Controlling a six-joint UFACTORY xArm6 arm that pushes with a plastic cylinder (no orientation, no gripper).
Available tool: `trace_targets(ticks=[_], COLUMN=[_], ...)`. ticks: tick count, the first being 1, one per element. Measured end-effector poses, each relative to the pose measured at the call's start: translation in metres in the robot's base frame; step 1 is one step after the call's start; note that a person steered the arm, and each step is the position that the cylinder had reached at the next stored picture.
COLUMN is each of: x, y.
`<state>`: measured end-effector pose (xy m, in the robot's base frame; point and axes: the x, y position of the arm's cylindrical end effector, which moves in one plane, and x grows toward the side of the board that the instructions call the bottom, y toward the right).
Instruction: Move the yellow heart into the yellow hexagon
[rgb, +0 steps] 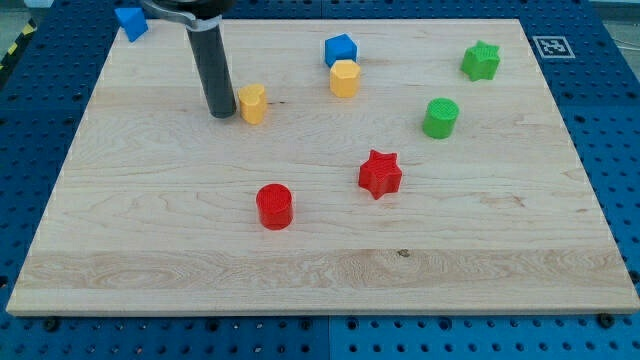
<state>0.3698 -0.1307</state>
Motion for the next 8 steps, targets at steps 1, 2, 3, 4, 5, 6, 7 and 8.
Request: trace_targets(ticks=[1,2,3,4,5,6,7,8], x=[-0.009,-0.006,0.010,0.019,0.019,0.021,0.022,0.033], y=[-0.002,0.013,0.027,0.048,0.063,0.076,0.098,0.137])
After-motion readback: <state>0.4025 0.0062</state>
